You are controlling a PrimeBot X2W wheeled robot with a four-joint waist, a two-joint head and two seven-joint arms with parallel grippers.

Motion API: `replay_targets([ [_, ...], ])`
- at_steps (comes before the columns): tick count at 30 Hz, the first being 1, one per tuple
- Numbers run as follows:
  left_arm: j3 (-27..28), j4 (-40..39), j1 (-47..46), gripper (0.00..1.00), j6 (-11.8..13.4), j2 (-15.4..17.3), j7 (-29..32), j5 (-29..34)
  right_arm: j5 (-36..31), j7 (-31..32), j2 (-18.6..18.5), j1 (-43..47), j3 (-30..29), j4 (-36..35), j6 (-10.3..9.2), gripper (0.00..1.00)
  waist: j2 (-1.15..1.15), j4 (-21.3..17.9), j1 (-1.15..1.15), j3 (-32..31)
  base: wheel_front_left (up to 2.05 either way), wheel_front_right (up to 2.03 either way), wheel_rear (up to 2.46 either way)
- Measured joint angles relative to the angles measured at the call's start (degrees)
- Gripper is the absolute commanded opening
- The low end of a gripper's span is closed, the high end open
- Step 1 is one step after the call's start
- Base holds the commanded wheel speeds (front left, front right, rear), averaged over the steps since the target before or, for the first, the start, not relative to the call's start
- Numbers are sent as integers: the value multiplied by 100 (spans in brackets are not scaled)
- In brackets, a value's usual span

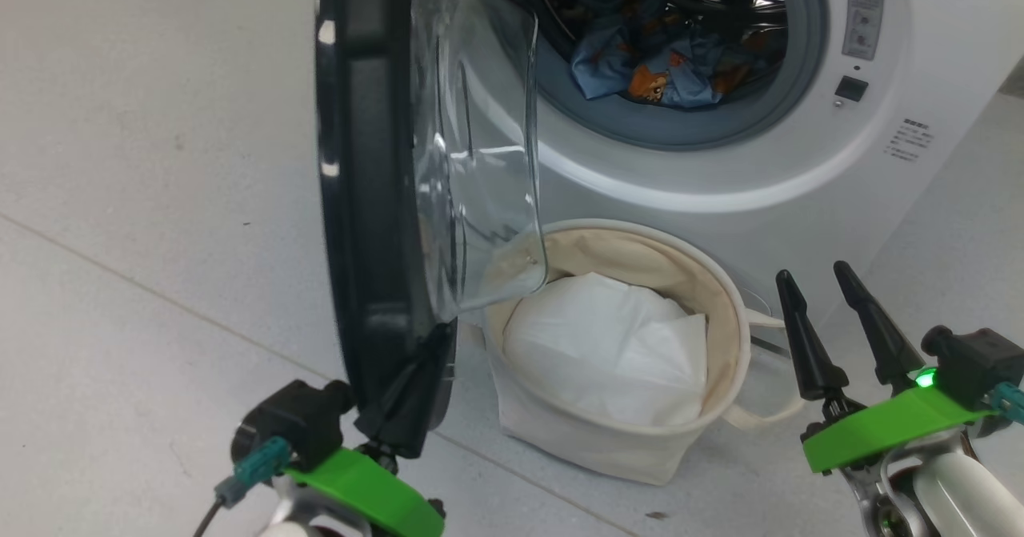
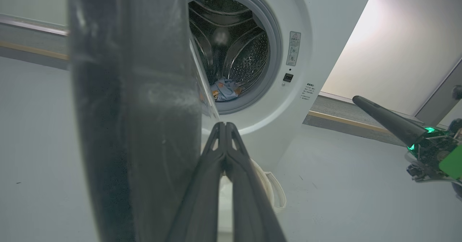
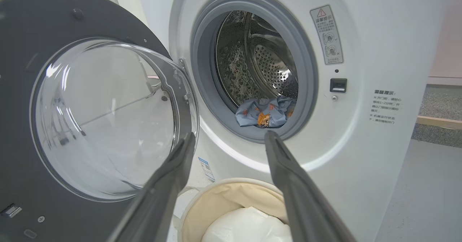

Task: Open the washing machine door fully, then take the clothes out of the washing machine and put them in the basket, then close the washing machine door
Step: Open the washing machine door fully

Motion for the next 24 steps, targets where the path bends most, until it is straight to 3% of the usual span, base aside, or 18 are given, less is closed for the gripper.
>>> replay_targets([
  [7,220,4,93,0,145,159,-29,-59,0,0,-4,-2,9,-9,0,100,0,138,0,65,0,0,0],
  [24,722,445,-85,0,185,393,-253,-308,0,0,-73,-34,156,-14,0,100,0,446,0,225,0,0,0],
])
